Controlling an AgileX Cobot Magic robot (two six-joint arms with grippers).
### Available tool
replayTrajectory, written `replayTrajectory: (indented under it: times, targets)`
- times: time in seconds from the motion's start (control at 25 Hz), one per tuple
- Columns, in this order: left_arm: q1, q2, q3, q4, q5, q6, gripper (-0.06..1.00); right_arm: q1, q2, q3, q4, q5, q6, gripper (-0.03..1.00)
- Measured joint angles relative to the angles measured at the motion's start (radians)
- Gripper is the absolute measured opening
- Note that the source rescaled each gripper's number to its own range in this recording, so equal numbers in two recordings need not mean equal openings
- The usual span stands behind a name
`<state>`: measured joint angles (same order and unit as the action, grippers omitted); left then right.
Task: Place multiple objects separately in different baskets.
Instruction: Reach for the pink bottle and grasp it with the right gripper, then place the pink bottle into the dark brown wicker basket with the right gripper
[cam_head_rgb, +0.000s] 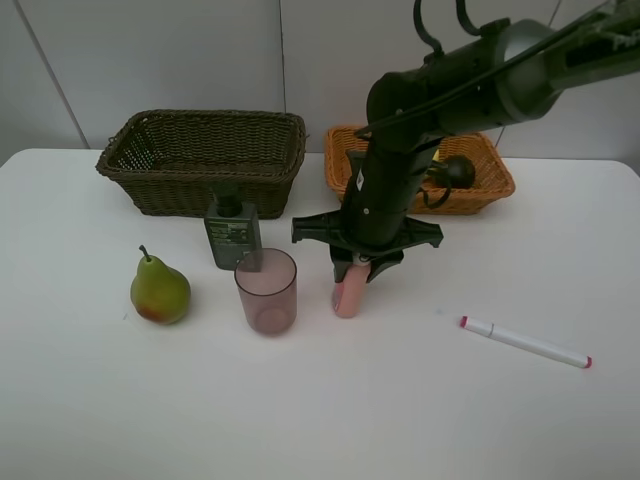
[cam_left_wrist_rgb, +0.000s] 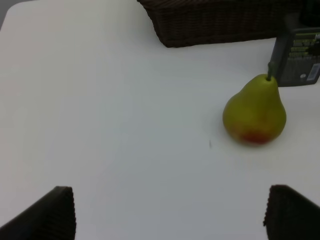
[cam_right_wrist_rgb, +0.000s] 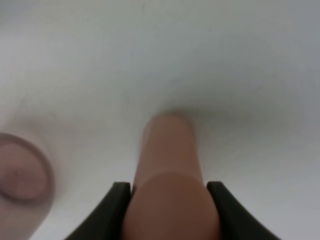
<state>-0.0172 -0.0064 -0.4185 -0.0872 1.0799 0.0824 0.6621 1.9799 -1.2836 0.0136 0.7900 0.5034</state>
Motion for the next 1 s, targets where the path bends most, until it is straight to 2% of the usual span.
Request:
replayTrajectory:
  times: [0.28, 0.48, 0.76, 1.0]
  targets:
    - [0.0, 0.0, 0.0, 0.0, 0.0, 0.0, 1.0, 0.0, 0.0, -0.001, 0.0, 0.01, 0.0, 0.22]
    - [0.0, 0.0, 0.0, 0.0, 0.0, 0.0, 1.0, 0.0, -0.018, -0.044, -0.021, 0.08, 0.0, 0.22]
    - [0.0, 0.0, 0.0, 0.0, 0.0, 0.0, 1.0, 0.0, -0.058, -0.225, -0.103, 0.221, 0.0, 0.22]
    - [0.0, 0.0, 0.0, 0.0, 0.0, 0.0, 1.0, 0.0, -0.058, -0.388, -0.197, 0.206, 0.0, 0.22]
